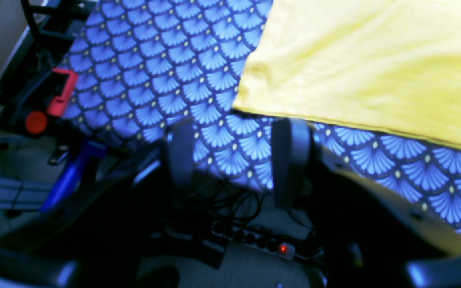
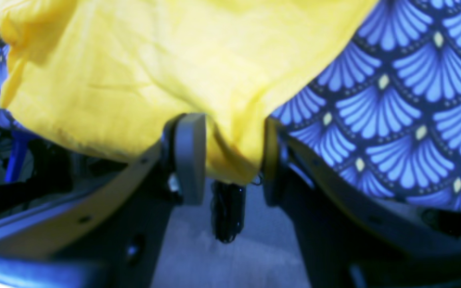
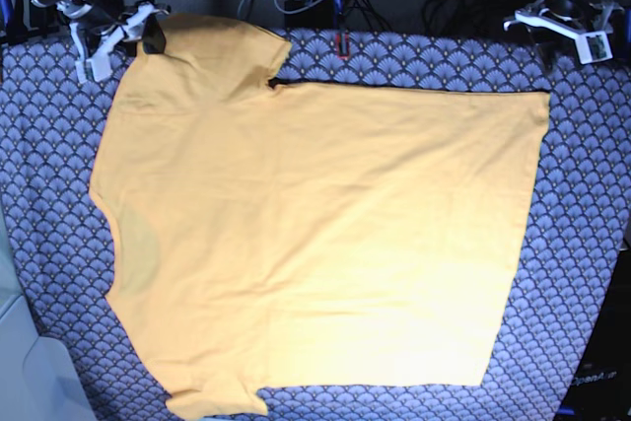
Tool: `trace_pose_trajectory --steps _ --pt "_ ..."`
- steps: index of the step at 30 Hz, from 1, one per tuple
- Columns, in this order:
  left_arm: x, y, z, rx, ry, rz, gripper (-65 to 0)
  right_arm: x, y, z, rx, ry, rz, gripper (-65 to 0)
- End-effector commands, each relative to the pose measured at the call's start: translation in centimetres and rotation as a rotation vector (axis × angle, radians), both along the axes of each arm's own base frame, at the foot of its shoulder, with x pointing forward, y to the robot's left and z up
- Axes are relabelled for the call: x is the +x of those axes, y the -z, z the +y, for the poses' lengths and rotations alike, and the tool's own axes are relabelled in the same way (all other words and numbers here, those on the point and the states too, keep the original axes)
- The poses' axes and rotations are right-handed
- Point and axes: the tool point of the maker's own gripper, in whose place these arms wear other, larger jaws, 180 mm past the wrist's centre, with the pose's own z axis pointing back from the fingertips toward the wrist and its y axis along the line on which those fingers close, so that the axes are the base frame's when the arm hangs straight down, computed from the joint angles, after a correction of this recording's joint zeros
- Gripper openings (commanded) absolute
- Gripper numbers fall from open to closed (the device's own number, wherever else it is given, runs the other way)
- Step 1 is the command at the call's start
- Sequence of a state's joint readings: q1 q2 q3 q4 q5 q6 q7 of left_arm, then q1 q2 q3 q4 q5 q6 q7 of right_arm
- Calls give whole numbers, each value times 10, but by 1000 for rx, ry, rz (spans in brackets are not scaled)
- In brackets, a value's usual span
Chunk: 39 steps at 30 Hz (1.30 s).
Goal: Fold the T-shirt properly
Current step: 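Close both grippers on the shirt's shoulder edges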
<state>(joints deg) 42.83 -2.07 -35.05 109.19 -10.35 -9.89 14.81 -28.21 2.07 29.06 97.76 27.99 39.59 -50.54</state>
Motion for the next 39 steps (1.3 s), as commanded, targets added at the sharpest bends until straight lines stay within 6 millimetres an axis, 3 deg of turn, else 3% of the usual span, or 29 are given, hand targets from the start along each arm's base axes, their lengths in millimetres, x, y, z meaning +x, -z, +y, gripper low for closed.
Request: trace_pose_trajectory --steps 1,3,8,11,16,23,28,39 --pt "2 -8 2 16 3 -27 -347 -36 24 8 -22 -63 185 -426" --pt "1 -7 2 15 2 -24 -348 -36 24 7 -24 -63 191 -461" --pt "11 -3 6 12 -6 -35 -344 -35 24 7 -25 -64 191 -650" --pt "11 4 8 -2 -15 -28 -342 -35 24 6 -27 -63 190 -650" --pt "33 2 8 -19 -30 -84 -342 -34 23 6 -29 -63 187 -650" --pt "47 38 16 -87 -88 -57 -342 -33 23 2 -40 -72 188 -650" --pt "46 64 19 -125 -125 -16 -342 -33 22 -1 -46 -73 188 -650" --pt "54 84 20 -165 -147 6 -343 -33 22 -1 -47 -73 188 -650"
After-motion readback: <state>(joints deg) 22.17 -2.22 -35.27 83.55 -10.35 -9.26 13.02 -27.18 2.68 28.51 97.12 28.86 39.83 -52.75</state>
